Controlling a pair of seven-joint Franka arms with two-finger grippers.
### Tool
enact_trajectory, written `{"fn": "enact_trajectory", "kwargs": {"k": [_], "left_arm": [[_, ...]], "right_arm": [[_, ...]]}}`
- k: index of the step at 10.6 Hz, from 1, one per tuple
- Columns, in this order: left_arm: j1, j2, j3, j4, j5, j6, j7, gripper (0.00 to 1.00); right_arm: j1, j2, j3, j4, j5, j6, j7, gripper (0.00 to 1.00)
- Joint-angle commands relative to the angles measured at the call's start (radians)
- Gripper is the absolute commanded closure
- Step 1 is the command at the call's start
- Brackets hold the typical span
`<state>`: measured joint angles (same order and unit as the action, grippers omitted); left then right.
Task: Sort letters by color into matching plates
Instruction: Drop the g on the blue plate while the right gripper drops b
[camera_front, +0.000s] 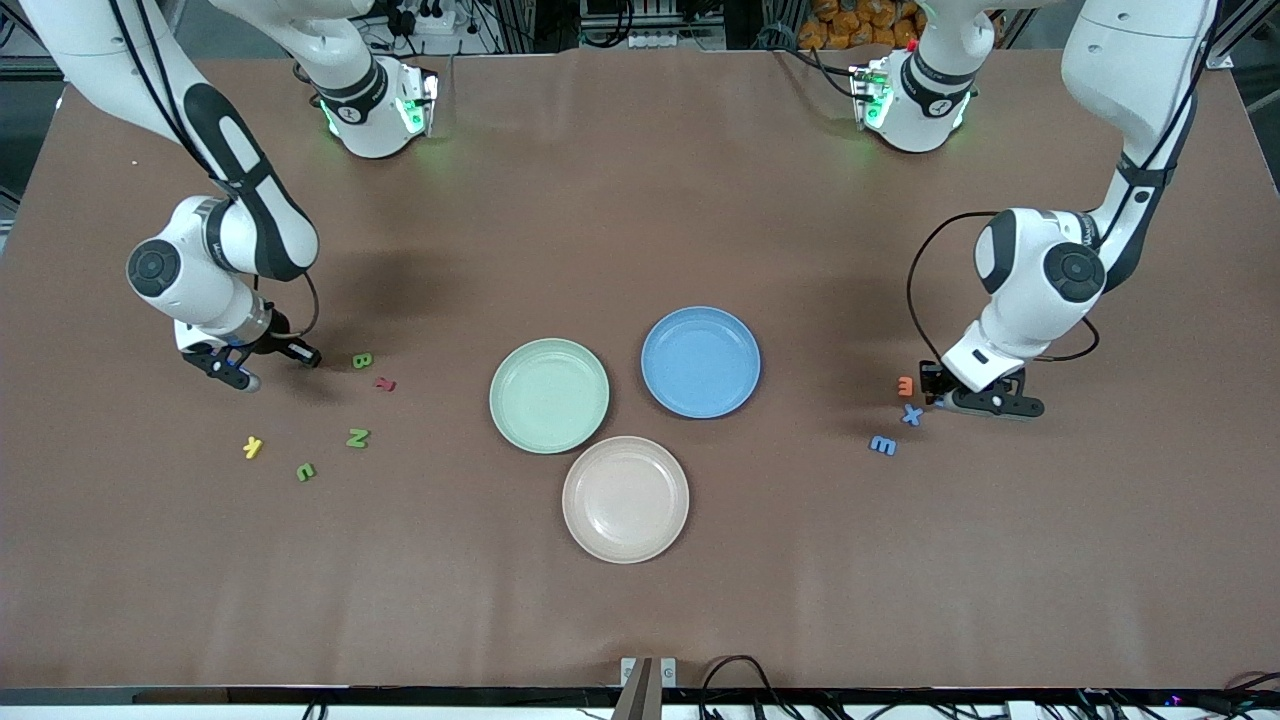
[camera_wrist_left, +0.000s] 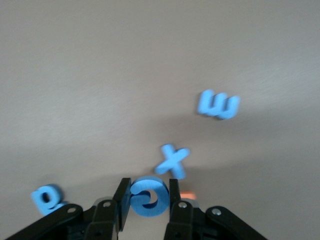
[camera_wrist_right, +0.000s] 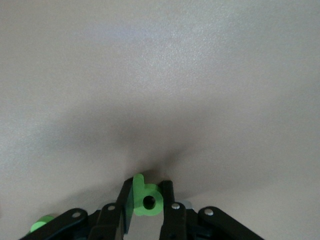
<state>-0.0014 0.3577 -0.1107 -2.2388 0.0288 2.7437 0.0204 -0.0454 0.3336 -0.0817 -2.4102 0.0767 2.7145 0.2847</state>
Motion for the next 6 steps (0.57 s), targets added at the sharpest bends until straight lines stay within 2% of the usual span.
{"fn": "enact_trajectory", "kwargs": {"k": [1, 3, 6], "left_arm": [[-0.009, -0.01, -0.073, 0.108, 0.016, -0.197, -0.152, 1.0], [-0.05, -0.005, -0.119, 0.11, 0.022, -0.202, -0.285, 1.0], [-0.211, 0.001, -0.118, 0.137, 0.023, -0.203, -0.495, 1.0]], "right_arm": [[0.004, -0.025, 0.014, 0.046, 0.014, -0.091, -0.004, 0.82], [0.004, -0.041, 0.022, 0.088, 0.014, -0.143, 0.004, 0.82], [0.083, -0.054, 0.023, 0.196, 0.014, -0.283, 0.007, 0.81]]}}
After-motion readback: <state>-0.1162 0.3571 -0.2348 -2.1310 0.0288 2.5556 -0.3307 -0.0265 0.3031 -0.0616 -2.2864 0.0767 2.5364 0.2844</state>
